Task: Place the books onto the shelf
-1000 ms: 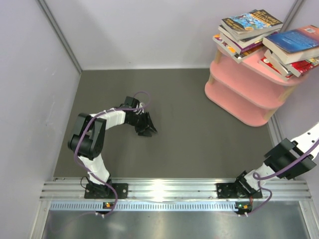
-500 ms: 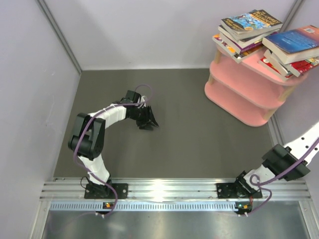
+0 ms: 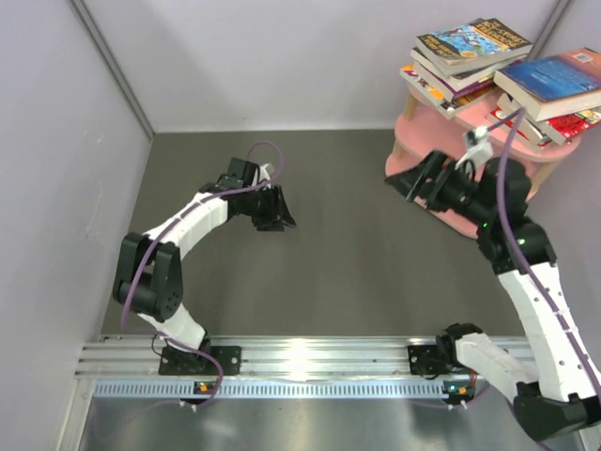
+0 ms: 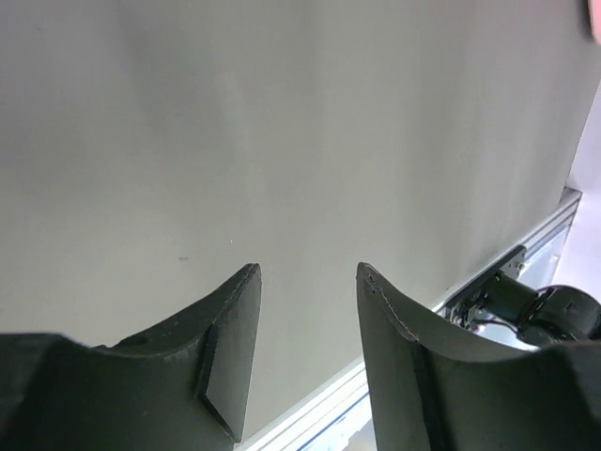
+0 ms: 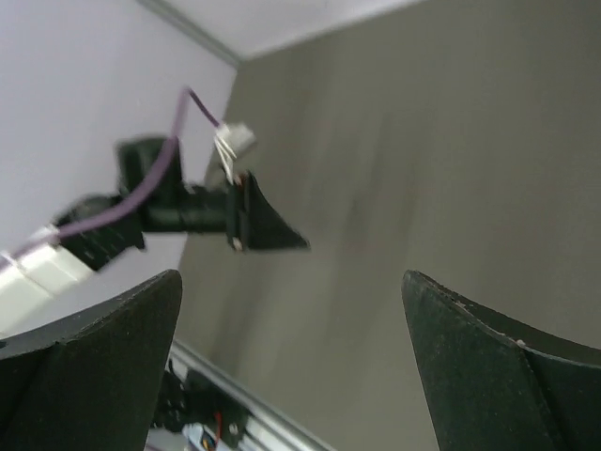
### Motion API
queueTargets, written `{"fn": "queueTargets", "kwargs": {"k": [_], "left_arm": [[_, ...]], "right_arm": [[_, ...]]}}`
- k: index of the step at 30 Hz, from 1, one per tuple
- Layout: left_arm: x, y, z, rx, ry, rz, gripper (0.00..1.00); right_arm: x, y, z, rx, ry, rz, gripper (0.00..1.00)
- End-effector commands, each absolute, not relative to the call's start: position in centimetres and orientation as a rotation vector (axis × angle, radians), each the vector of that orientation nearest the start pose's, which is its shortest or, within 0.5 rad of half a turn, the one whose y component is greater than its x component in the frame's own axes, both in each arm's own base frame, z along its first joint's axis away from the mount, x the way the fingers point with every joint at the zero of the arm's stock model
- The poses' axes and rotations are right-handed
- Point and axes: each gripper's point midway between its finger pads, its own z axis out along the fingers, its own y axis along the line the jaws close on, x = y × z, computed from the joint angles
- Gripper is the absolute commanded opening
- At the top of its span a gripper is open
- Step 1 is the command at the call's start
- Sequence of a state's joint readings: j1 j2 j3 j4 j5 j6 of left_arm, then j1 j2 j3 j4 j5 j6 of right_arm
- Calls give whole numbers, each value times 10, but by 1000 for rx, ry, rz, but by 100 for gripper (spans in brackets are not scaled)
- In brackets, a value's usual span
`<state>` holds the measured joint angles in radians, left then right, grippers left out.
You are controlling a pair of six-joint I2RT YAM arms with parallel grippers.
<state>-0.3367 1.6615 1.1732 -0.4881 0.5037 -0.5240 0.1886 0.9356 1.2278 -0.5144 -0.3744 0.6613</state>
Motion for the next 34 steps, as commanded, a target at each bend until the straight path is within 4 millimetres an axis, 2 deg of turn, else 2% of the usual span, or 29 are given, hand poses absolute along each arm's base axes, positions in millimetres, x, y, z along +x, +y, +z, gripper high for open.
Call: {"fn": "queueTargets", "kwargs": {"k": [1, 2, 3, 4, 5, 8, 9, 12, 15, 20, 30, 32, 34], "left_arm": [[321, -208, 147, 25, 2551, -865, 51], [322, -202, 148, 13, 2535, -818, 52], [320, -196, 147, 4, 2529, -780, 53], [318, -190, 161, 10, 2477, -751, 54], [315, -184, 162, 3, 2483, -717, 56], [309, -162, 154, -85, 2523, -564, 60], [304, -154, 149, -116, 2524, -522, 62], [294, -152, 140, -148, 2527, -541, 66], [292, -152, 143, -145, 2525, -541, 67], [302, -145, 160, -143, 2461, -496, 70], [313, -137, 164, -165, 2428, -426, 72], [317, -133, 169, -175, 2412, -398, 71], [323, -121, 172, -209, 2380, -308, 71]], "right_arm": [[265, 149, 350, 108, 1857, 842, 100], [259, 150, 336, 111, 1875, 848, 100], [256, 150, 330, 119, 1882, 854, 100], [253, 151, 326, 146, 1886, 873, 100], [251, 150, 317, 167, 1903, 874, 100], [248, 149, 308, 210, 1915, 890, 100], [248, 148, 309, 210, 1908, 889, 100], [250, 148, 308, 202, 1901, 877, 100], [253, 147, 308, 175, 1904, 854, 100], [260, 148, 311, 153, 1880, 839, 100], [267, 152, 324, 78, 1823, 840, 100], [270, 151, 328, 85, 1813, 831, 100], [274, 147, 330, 117, 1821, 800, 100]]}}
